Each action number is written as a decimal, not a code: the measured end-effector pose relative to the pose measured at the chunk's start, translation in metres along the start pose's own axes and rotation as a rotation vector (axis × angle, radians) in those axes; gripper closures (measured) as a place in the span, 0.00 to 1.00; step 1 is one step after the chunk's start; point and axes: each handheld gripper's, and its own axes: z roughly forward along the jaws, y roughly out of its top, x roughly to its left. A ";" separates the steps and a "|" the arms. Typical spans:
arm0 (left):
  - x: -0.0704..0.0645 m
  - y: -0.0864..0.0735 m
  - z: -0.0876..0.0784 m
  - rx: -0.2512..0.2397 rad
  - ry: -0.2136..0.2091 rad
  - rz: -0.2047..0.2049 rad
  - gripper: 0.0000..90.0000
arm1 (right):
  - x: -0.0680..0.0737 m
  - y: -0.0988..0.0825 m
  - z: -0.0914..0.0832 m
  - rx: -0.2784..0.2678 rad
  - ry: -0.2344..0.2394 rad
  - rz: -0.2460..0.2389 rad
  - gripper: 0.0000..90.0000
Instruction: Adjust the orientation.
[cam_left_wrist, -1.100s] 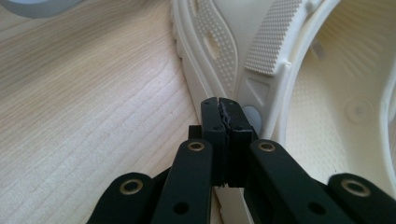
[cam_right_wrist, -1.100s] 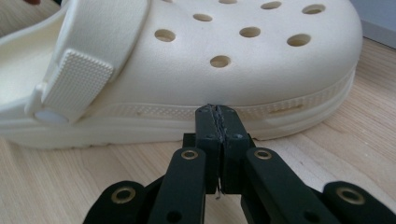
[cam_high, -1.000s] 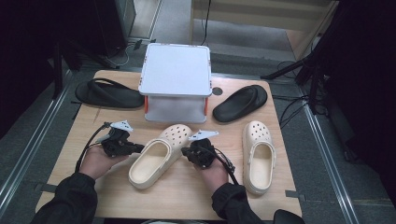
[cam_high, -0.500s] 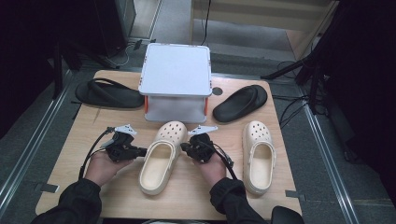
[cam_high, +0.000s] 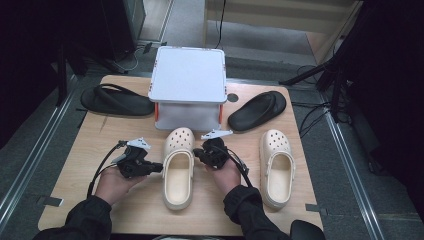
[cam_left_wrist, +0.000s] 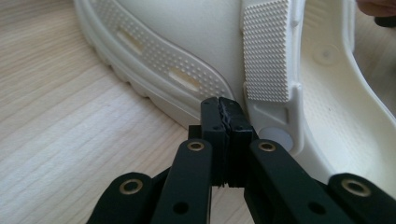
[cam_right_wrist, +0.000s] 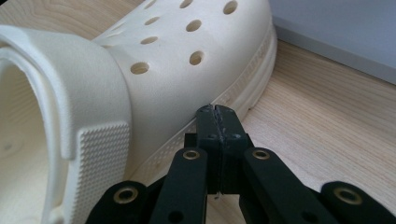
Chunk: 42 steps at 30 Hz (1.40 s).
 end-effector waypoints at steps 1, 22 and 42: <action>0.000 0.000 0.000 0.000 0.000 0.000 0.99 | 0.000 0.000 0.000 0.000 0.000 0.000 1.00; 0.015 -0.001 -0.022 -0.079 0.031 -0.034 0.59 | 0.001 0.003 -0.030 -0.008 0.023 -0.049 0.69; 0.031 0.002 -0.025 -0.045 0.050 -0.044 0.43 | -0.009 -0.014 -0.077 -0.009 0.023 -0.008 0.58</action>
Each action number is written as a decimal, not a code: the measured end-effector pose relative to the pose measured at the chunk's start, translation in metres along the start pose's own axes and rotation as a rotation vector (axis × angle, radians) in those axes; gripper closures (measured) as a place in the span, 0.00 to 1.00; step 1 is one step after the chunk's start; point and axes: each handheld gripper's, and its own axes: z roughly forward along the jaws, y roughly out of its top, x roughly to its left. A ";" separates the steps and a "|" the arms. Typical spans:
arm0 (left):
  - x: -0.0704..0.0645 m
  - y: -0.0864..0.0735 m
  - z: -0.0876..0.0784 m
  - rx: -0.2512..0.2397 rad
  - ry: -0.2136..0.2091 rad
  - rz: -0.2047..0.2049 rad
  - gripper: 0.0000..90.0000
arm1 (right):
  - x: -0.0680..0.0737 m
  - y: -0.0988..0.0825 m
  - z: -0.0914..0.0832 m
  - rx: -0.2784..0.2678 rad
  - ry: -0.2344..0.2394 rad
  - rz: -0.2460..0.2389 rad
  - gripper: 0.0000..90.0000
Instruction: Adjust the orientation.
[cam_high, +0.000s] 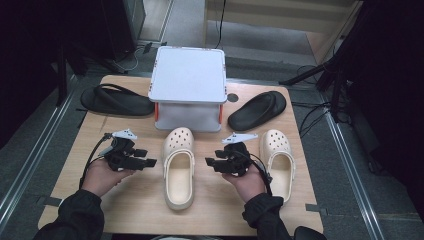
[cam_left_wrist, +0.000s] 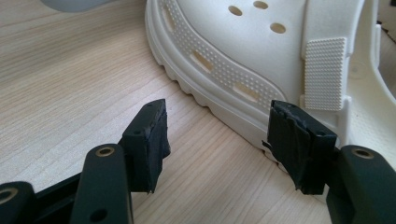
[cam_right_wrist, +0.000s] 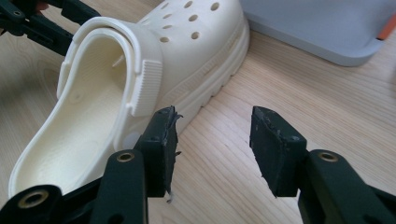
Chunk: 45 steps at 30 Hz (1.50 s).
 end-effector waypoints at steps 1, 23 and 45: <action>0.000 0.001 0.000 0.000 -0.003 -0.006 0.44 | -0.003 -0.003 -0.005 -0.009 -0.004 -0.001 0.59; 0.009 0.009 -0.010 -0.035 -0.023 -0.037 0.47 | -0.036 -0.034 -0.069 -0.045 -0.107 0.091 0.62; 0.015 0.013 -0.003 -0.018 -0.008 -0.016 0.49 | -0.060 -0.056 -0.114 -0.098 -0.195 0.180 0.62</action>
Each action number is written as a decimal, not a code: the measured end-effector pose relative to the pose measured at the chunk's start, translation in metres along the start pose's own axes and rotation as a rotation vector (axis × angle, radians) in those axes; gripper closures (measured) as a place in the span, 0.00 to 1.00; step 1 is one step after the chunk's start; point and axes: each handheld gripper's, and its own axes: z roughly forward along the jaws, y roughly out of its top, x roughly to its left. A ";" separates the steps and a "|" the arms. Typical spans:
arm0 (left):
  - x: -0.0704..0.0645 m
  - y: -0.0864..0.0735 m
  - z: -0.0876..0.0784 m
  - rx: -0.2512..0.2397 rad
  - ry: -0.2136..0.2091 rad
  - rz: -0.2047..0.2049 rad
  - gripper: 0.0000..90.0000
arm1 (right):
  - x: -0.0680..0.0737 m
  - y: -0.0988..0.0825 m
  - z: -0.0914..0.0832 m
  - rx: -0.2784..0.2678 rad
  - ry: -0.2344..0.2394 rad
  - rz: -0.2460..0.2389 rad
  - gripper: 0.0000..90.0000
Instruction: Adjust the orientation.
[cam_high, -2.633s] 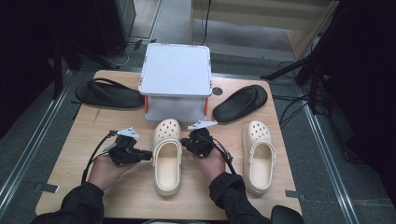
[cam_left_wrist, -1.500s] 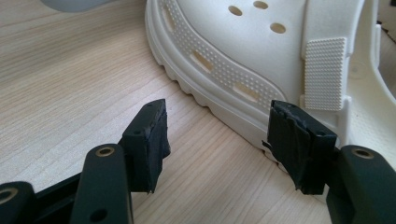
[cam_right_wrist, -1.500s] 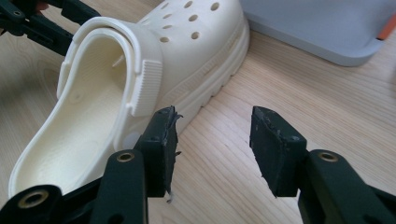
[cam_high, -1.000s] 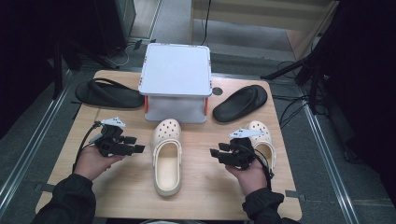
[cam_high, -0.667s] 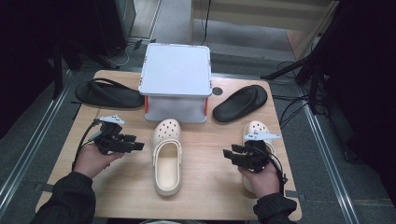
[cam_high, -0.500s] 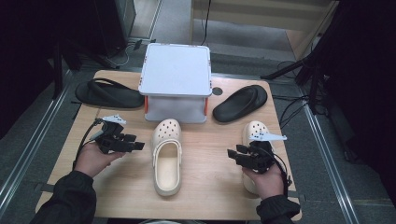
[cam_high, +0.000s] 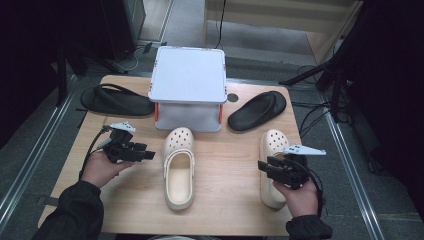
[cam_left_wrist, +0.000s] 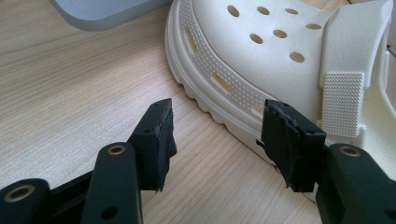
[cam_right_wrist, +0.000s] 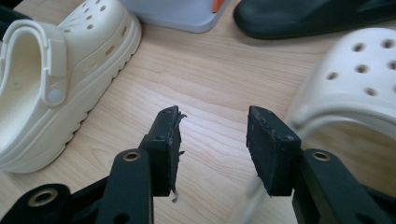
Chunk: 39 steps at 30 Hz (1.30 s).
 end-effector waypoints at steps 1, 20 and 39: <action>0.000 0.000 0.000 -0.001 0.001 -0.001 0.49 | 0.000 0.000 0.000 0.000 0.000 0.000 0.62; -0.002 0.004 0.005 0.009 -0.017 0.022 0.49 | -0.036 -0.018 -0.036 -0.042 -0.133 0.086 0.57; -0.002 0.004 0.004 -0.005 -0.012 0.023 0.49 | -0.054 -0.023 -0.024 -0.040 -0.191 0.141 0.55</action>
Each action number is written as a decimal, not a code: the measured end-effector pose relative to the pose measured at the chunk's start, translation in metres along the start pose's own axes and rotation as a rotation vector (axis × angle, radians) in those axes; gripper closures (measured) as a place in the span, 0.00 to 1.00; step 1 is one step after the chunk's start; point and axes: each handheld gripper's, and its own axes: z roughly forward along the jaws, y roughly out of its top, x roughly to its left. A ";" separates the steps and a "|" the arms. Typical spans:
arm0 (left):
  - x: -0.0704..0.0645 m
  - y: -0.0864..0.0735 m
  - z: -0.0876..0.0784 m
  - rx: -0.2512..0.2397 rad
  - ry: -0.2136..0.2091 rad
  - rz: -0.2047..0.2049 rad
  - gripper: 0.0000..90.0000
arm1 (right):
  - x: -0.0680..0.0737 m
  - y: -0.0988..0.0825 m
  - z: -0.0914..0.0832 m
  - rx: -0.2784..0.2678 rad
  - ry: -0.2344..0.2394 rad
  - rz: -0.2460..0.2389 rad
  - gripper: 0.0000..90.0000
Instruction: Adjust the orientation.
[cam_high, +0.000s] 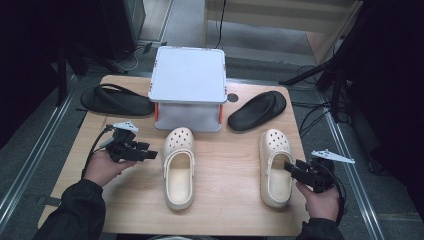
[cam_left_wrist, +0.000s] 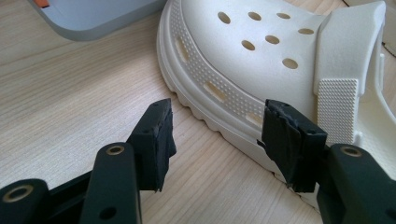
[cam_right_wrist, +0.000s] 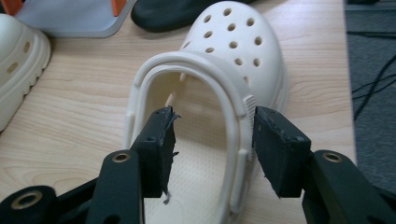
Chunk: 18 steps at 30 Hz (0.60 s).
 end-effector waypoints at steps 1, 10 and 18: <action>0.000 0.000 0.000 0.002 0.000 0.002 0.49 | -0.001 0.000 -0.001 -0.003 -0.007 0.004 0.55; -0.001 0.000 0.002 0.006 0.002 0.001 0.49 | -0.011 0.002 0.022 0.060 -0.036 0.036 0.57; -0.002 0.000 0.002 0.007 0.004 0.017 0.49 | -0.015 0.002 0.040 0.062 -0.043 0.088 0.61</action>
